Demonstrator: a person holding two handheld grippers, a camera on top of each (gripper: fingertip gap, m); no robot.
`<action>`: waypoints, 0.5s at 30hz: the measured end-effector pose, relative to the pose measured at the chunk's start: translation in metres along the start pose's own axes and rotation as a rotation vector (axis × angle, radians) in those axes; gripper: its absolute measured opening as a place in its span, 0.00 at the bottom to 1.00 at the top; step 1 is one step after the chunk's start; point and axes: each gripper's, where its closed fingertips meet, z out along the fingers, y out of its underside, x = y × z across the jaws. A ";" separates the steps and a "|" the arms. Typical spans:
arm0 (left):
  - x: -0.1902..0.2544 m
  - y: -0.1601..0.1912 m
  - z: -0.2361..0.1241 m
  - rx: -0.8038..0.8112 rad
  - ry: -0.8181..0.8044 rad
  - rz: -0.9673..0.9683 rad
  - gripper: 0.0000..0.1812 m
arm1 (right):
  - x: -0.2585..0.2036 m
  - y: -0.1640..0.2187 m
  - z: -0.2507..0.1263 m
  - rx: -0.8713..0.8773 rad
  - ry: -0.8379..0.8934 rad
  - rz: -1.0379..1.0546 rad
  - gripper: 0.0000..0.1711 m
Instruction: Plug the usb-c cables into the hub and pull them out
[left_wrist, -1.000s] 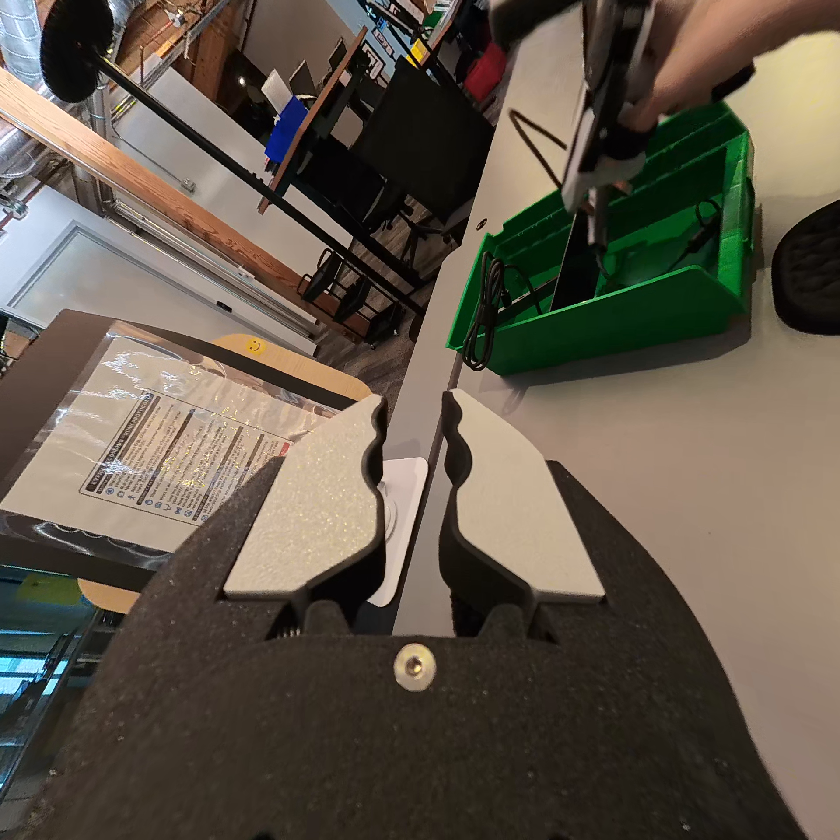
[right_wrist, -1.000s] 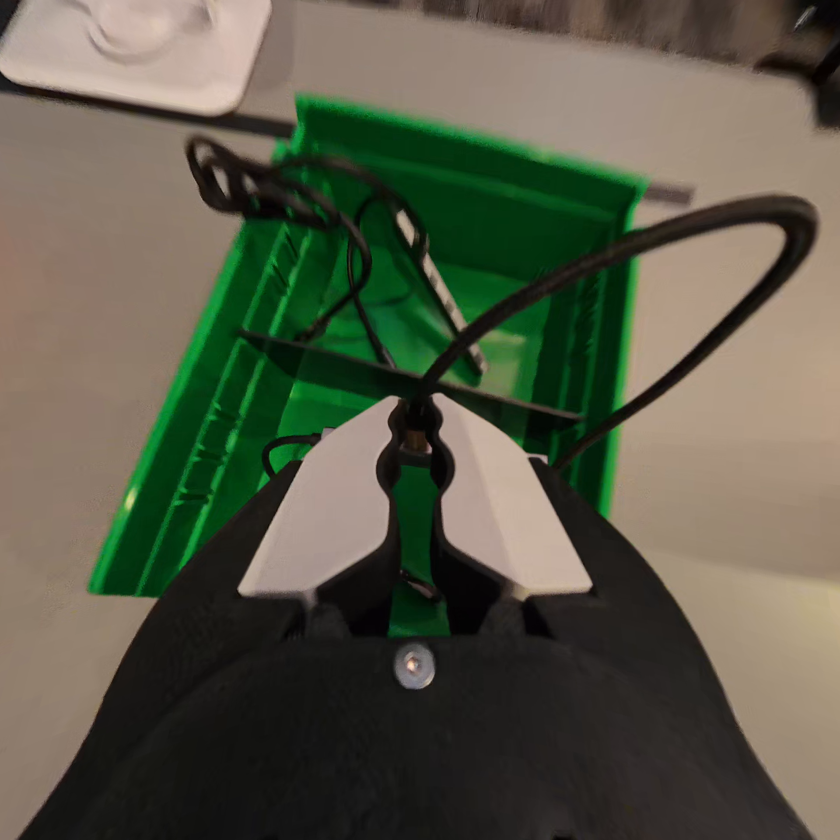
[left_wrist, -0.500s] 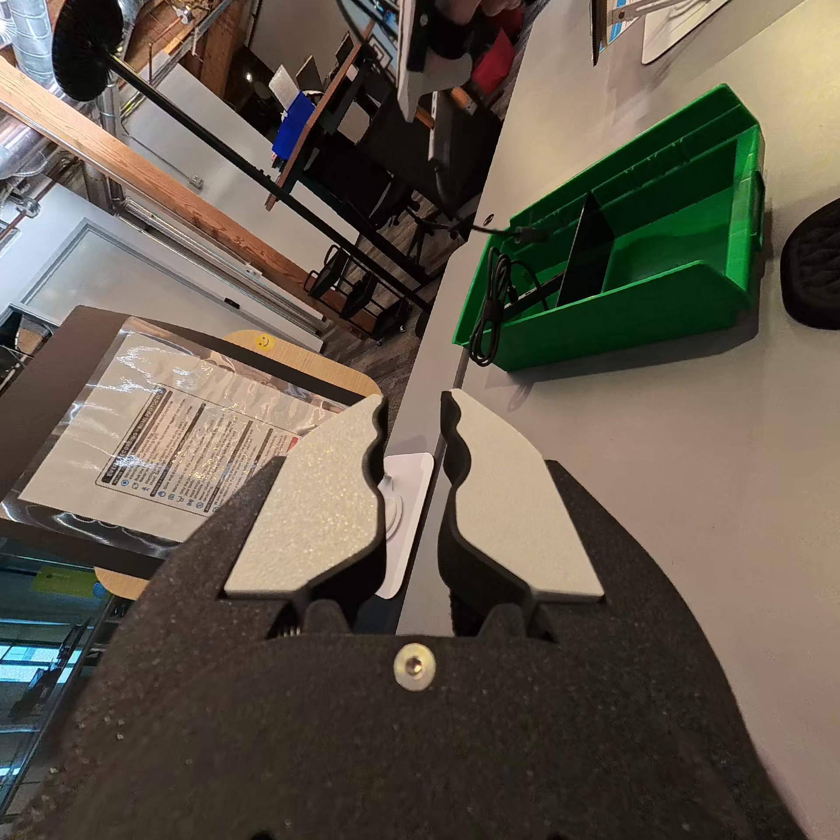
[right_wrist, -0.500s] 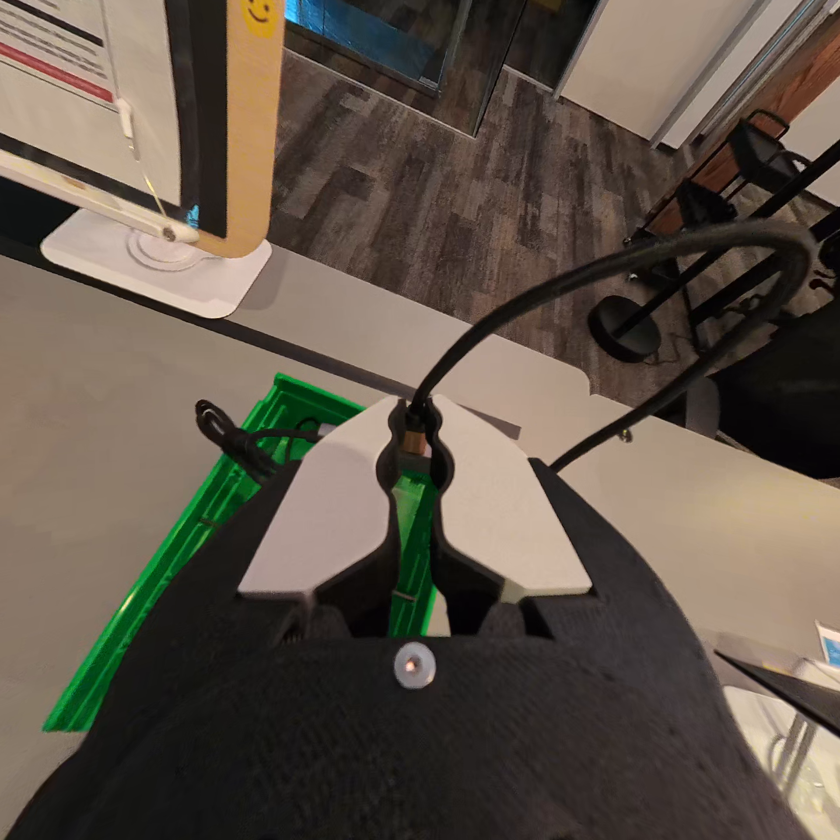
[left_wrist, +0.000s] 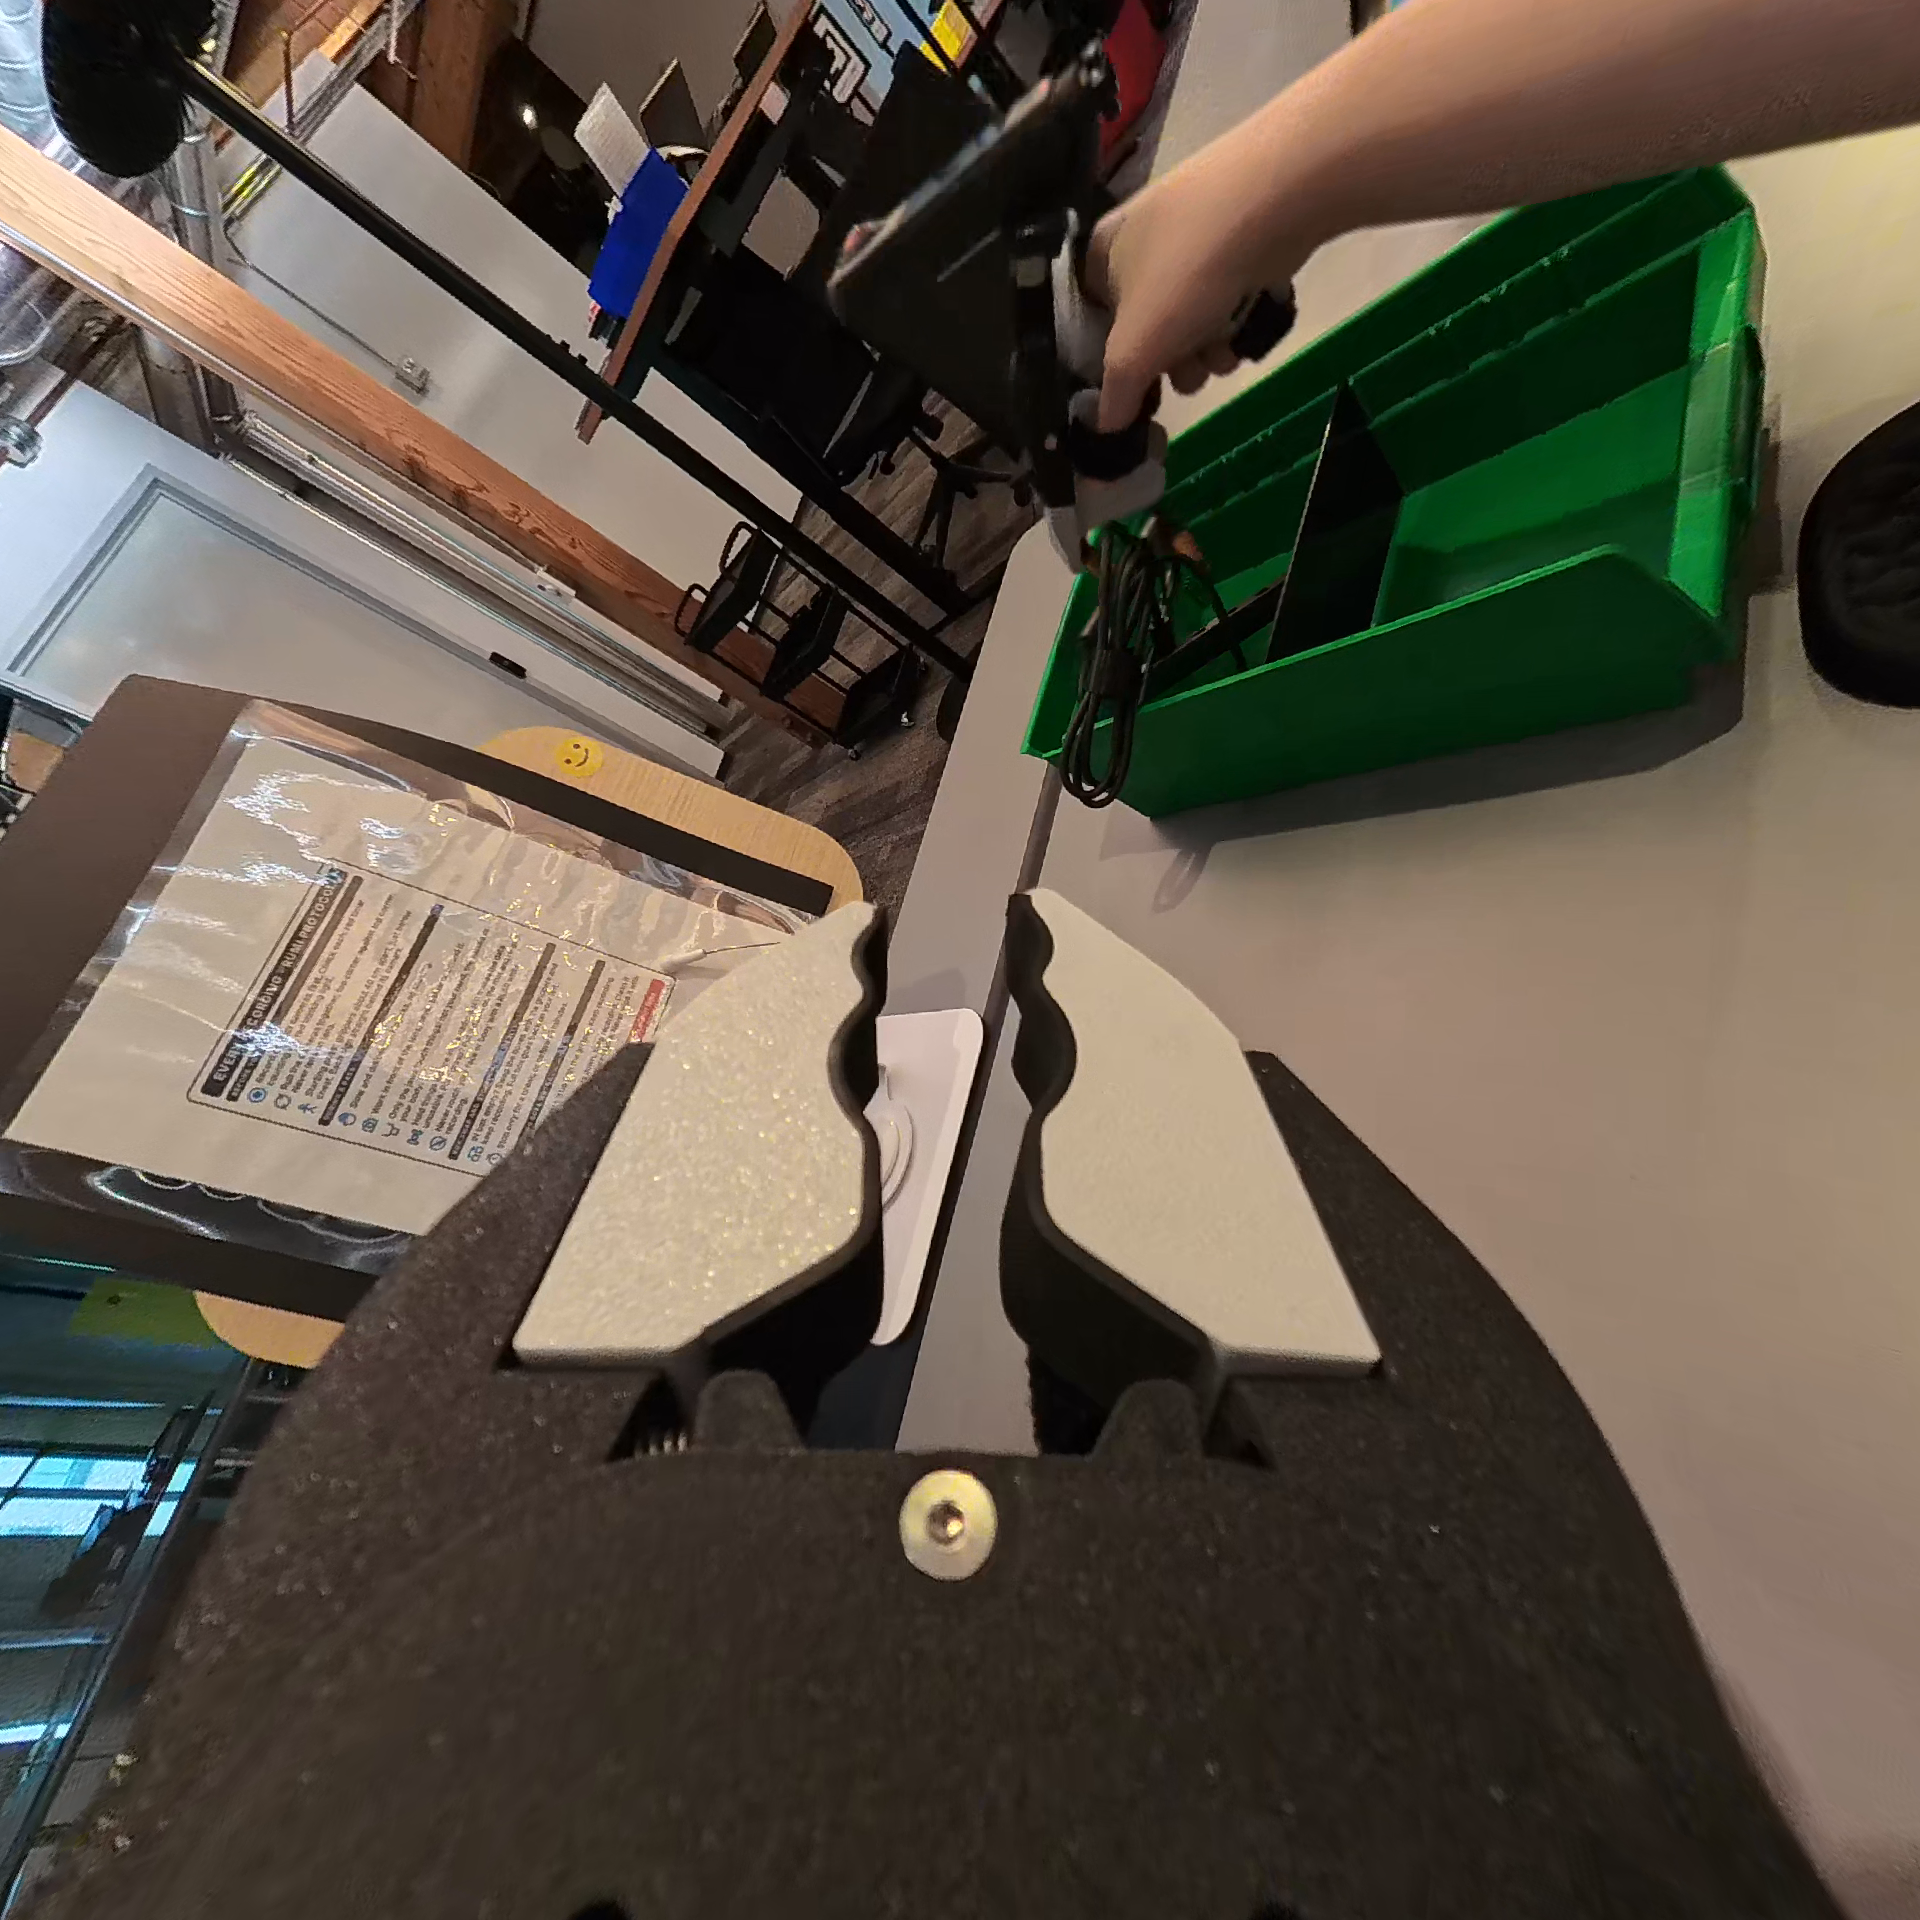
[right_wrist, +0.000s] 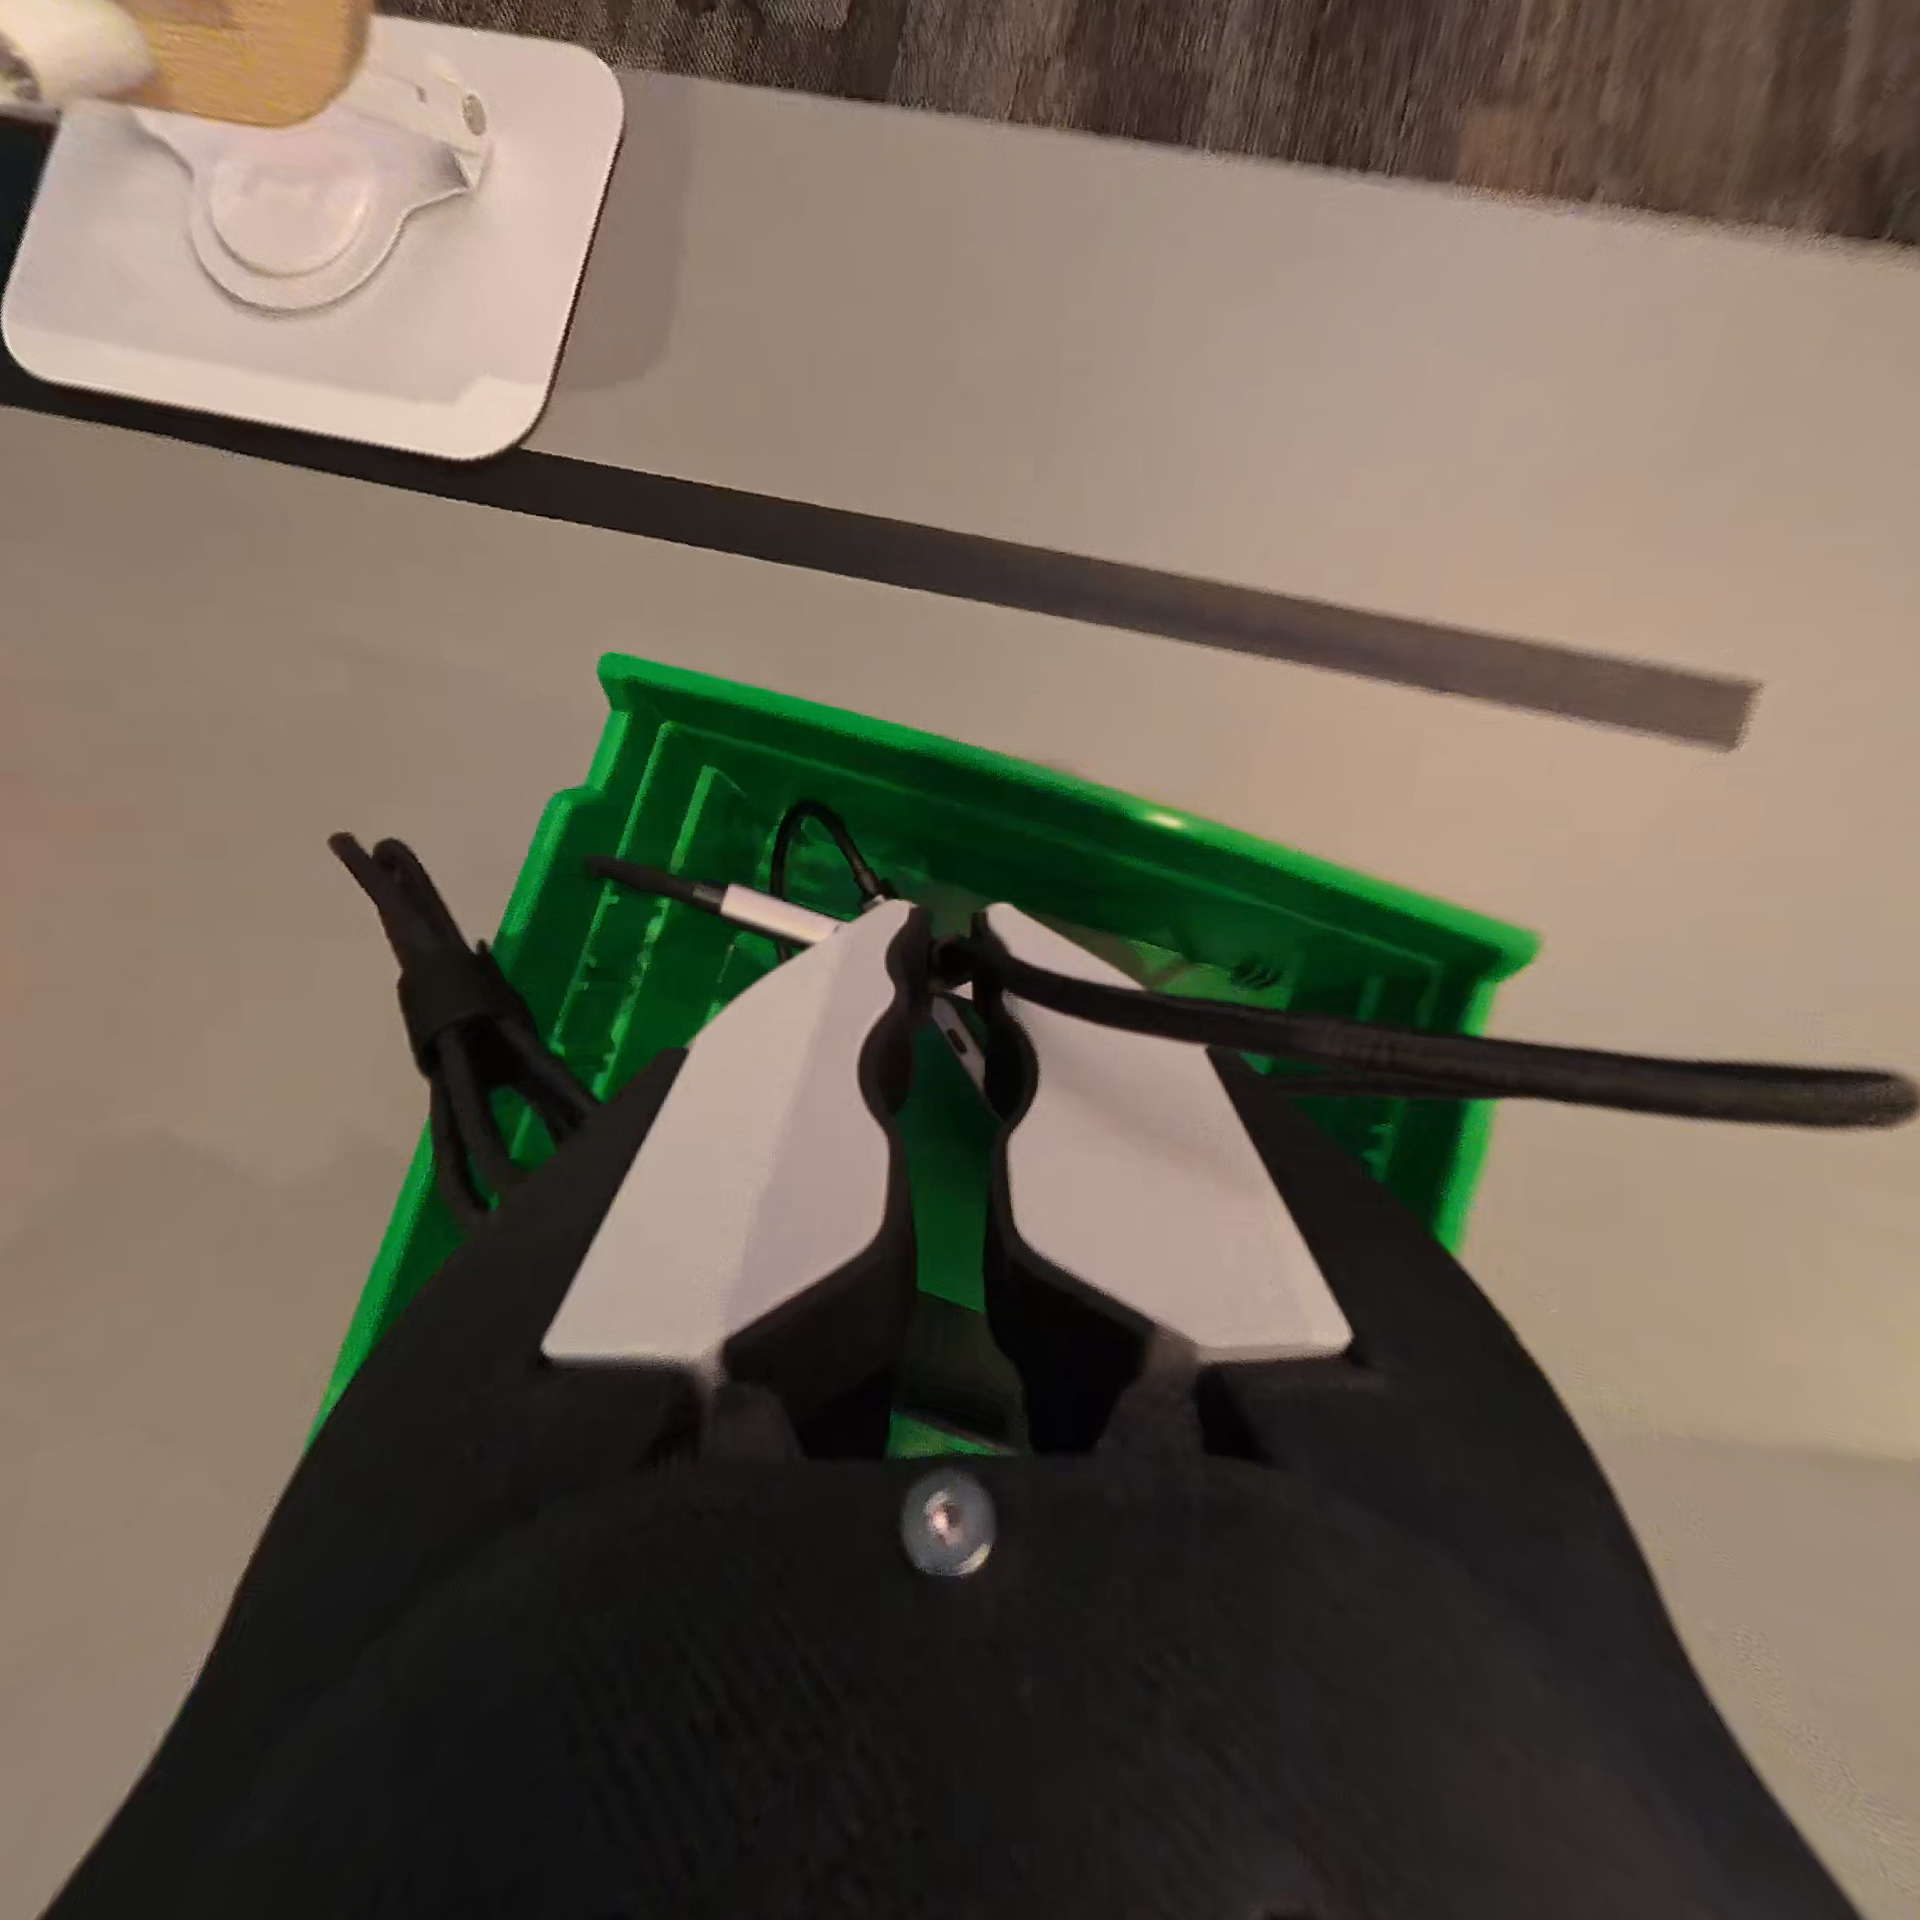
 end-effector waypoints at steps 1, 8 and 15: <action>0.000 0.001 0.000 -0.003 0.001 0.000 0.12 | 0.001 0.005 0.007 -0.016 -0.008 0.041 0.06; 0.004 0.002 0.004 -0.018 0.016 0.009 0.12 | 0.017 0.025 0.023 -0.055 -0.067 0.252 0.06; 0.001 0.008 0.002 -0.050 0.005 -0.003 0.12 | 0.027 0.030 0.016 -0.112 -0.101 0.298 0.11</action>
